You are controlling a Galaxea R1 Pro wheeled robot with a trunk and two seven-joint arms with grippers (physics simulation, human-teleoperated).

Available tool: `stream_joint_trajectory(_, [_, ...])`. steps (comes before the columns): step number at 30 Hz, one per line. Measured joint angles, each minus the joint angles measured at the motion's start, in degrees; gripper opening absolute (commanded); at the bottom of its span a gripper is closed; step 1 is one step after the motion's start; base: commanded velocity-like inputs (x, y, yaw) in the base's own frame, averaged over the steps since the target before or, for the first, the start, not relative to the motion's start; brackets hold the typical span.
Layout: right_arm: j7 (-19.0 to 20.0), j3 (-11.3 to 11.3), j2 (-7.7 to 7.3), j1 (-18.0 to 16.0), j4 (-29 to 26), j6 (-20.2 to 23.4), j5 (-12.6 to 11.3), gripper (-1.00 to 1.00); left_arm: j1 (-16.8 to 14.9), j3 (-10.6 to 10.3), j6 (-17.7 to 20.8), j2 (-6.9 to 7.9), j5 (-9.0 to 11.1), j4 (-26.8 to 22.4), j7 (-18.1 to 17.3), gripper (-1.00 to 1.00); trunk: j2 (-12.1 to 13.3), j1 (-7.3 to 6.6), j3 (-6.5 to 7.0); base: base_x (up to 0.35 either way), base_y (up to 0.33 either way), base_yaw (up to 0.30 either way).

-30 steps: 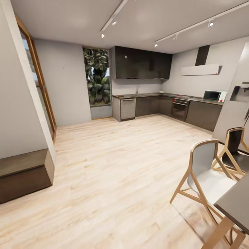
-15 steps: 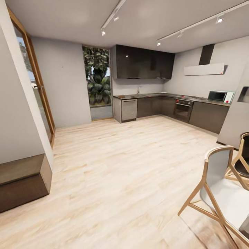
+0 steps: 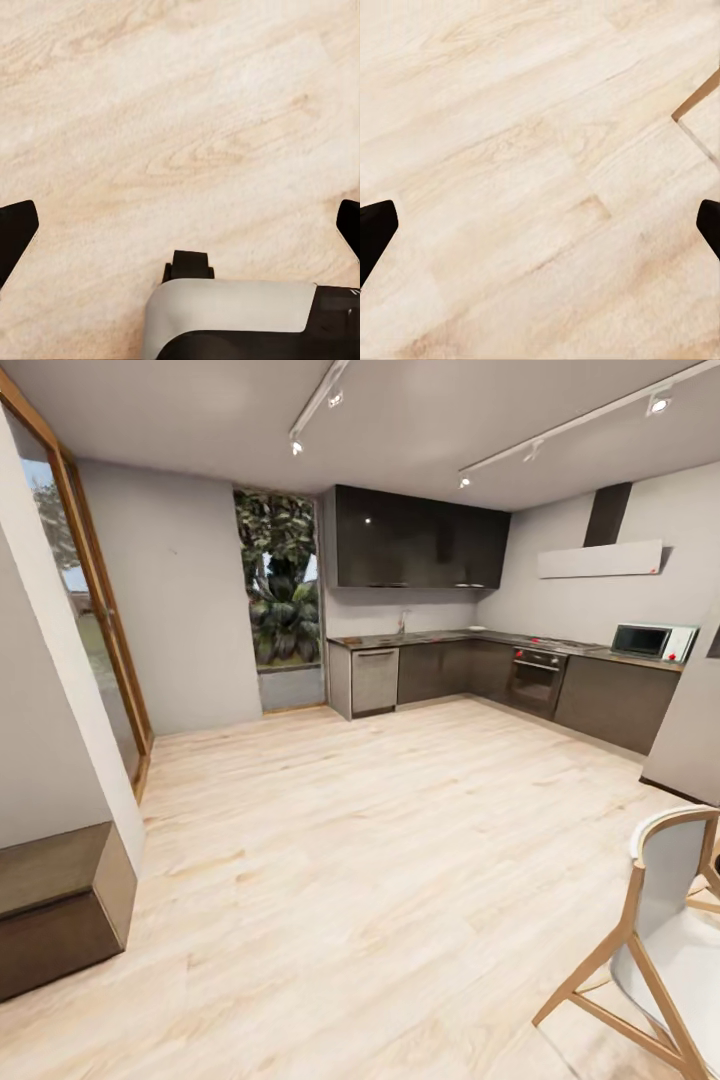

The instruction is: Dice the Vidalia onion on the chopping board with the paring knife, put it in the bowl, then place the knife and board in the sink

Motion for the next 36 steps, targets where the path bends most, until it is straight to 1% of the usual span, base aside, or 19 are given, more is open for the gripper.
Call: stream_joint_trajectory(36, [0.0,-0.1,0.0,0.0,0.0,0.0,0.0,1.0,0.0,0.0,0.0,0.0,0.0,0.0,0.0,1.0,0.0,0.0,0.0,0.345,0.0,0.0])
